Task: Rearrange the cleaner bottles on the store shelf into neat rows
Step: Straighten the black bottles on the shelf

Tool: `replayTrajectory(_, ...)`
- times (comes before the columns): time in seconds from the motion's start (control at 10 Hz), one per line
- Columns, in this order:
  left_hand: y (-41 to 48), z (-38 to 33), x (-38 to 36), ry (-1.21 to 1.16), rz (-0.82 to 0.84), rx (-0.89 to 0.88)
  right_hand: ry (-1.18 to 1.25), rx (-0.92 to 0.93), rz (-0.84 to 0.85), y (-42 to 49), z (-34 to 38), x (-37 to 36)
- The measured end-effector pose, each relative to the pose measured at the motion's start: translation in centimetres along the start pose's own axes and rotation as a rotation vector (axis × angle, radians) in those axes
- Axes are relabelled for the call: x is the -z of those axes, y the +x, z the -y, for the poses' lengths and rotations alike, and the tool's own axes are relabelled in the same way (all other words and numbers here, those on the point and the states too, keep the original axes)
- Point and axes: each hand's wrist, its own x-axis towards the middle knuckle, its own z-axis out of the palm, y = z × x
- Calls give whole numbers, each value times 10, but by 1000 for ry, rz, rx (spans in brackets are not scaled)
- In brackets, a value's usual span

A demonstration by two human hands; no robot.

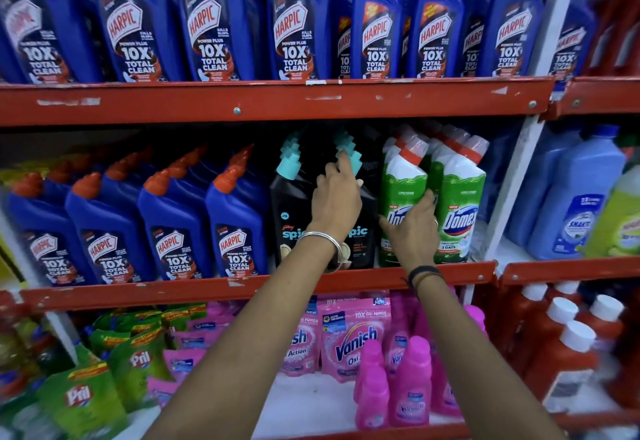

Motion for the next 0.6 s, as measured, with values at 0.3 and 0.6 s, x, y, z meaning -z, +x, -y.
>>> replayTrajectory(0.3, 1, 3, 2, 43, 29, 1, -41, 7, 77, -3, -4, 8)
replayTrajectory(0.6, -30, 14, 35, -92, -131, -176, -90, -12, 158, -19, 15, 44)
